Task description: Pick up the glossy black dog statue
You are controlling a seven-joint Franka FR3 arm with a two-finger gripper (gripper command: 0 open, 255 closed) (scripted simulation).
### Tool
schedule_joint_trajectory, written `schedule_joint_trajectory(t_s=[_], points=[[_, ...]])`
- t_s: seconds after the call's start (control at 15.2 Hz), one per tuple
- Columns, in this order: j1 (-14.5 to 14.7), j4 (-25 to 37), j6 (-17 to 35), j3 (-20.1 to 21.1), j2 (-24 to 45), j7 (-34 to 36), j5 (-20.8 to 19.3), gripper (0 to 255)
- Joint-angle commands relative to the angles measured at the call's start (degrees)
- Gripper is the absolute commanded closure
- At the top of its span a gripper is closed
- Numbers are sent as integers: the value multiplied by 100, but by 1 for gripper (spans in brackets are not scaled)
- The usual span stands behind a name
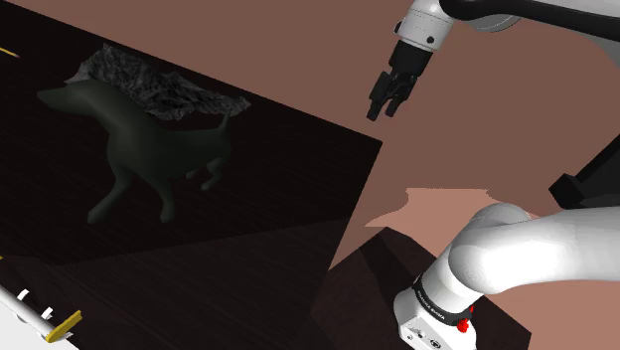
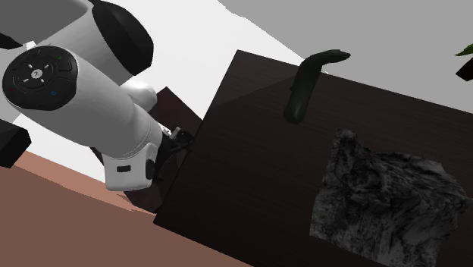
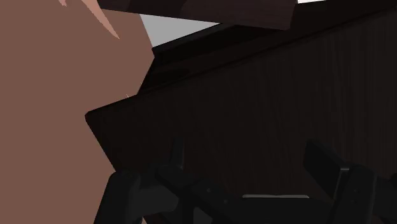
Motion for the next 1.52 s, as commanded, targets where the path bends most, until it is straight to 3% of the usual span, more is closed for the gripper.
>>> schedule_joint_trajectory(t_s=[0.0, 0.4, 0.86, 1.19, 1.45], points=[[0, 0, 0, 0, 0, 0, 0, 0], [-21, -55, 177, 905, 22, 1678, 627, 0], [-144, 362, 531, 1980, 568, 3619, 1201, 0], [-343, 958, 834, 2753, 1267, 5026, 1353, 0], [-568, 1603, 1069, 3392, 2006, 6202, 1232, 0]])
